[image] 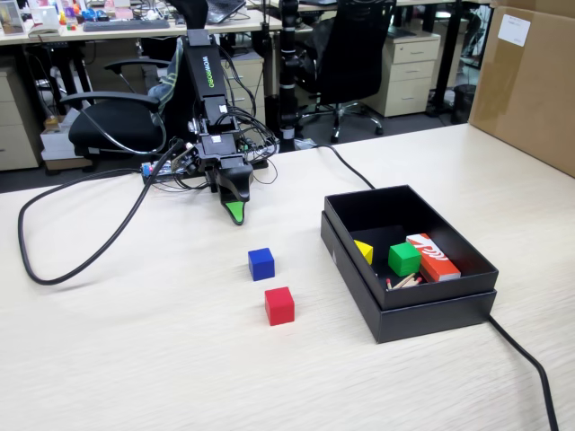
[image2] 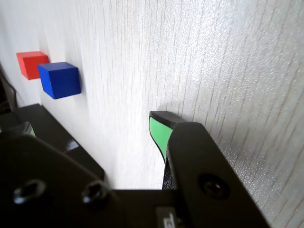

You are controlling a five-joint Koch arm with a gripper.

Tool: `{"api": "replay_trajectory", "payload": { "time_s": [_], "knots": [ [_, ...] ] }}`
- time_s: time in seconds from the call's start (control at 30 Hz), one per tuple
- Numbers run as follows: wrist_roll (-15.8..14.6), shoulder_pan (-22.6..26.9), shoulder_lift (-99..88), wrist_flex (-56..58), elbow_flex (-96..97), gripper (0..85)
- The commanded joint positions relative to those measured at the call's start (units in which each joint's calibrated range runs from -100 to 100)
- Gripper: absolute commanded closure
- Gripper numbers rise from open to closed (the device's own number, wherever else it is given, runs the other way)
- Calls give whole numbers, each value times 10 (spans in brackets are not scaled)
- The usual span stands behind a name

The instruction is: Put the red cube on top of the blue cube

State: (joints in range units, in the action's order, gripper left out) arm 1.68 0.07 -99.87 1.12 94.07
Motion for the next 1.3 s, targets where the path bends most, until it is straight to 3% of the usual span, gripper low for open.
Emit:
{"api": "replay_trajectory", "payload": {
  "time_s": [0.0,0.87,1.0,1.27],
  "knots": [
    [-1,0,-1,5,21,372],
    [2,0,-1,18,-19,374],
    [3,2,-1,120,-131,382],
    [-27,18,32,366,-388,383]
  ]
}}
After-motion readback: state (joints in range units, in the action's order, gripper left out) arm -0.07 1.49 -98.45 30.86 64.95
